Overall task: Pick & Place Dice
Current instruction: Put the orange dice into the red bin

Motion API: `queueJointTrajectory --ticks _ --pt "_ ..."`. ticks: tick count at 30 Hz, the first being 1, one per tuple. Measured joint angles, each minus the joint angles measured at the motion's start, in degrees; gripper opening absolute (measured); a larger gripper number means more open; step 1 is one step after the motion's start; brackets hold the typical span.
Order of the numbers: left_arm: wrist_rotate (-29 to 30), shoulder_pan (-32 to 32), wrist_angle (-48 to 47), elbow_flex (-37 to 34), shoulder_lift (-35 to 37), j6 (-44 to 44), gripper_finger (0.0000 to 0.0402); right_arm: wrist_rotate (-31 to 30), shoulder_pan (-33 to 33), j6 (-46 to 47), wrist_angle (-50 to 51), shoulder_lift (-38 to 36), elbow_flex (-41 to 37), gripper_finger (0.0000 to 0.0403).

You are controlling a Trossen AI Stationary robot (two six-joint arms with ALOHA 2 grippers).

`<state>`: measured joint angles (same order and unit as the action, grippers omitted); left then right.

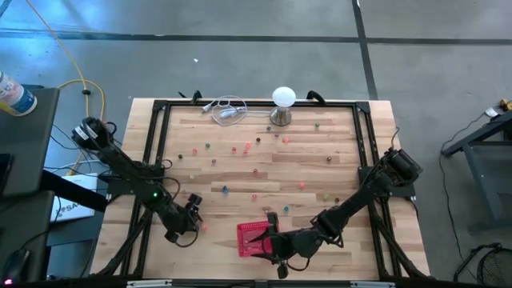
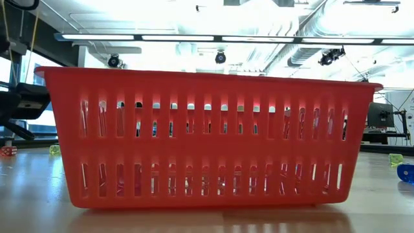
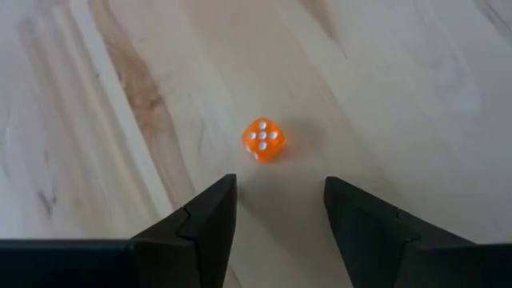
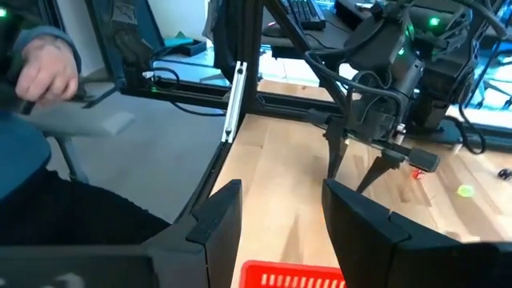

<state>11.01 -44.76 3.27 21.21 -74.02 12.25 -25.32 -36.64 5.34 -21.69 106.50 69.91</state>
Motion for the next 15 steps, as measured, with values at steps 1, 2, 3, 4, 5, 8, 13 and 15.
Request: queueJointTrajectory --ticks 1,2,3,4,5,8,13,15 --pt "-0.57 0.4 0.08 0.0 -0.04 -0.98 0.0186 -0.02 0.0 0.71 -0.2 0.0 0.0 0.0164" --pt "-1.08 0.78 0.14 0.0 -0.04 -2.27 0.0186 0.02 0.0 0.98 -0.61 0.0 0.0 0.0164" --pt "-1.57 1.09 0.19 0.0 -0.04 -3.84 0.0186 0.02 0.0 0.98 -1.05 0.0 0.0 0.0164" --pt "-1.9 1.45 0.24 0.0 -0.04 -5.69 0.0185 0.0 0.0 0.96 -1.44 0.0 0.0 0.0164" --pt "-2.58 1.92 0.29 -0.01 -0.04 -7.59 0.0184 -0.04 0.0 0.94 -1.78 0.0 0.0 0.0164" --pt "-5.68 3.83 0.74 -0.08 -0.04 -13.02 0.0177 -0.02 0.0 0.62 -2.61 0.0 0.02 0.0164" --pt "-11.46 7.85 1.78 -0.54 -0.06 -18.02 0.0165 0.27 0.0 0.61 -2.89 0.02 0.0 0.0164" --pt "-13.41 9.23 2.94 -1.02 -0.09 -19.54 0.0164 0.36 0.0 0.81 -2.98 0.02 0.0 0.0164"
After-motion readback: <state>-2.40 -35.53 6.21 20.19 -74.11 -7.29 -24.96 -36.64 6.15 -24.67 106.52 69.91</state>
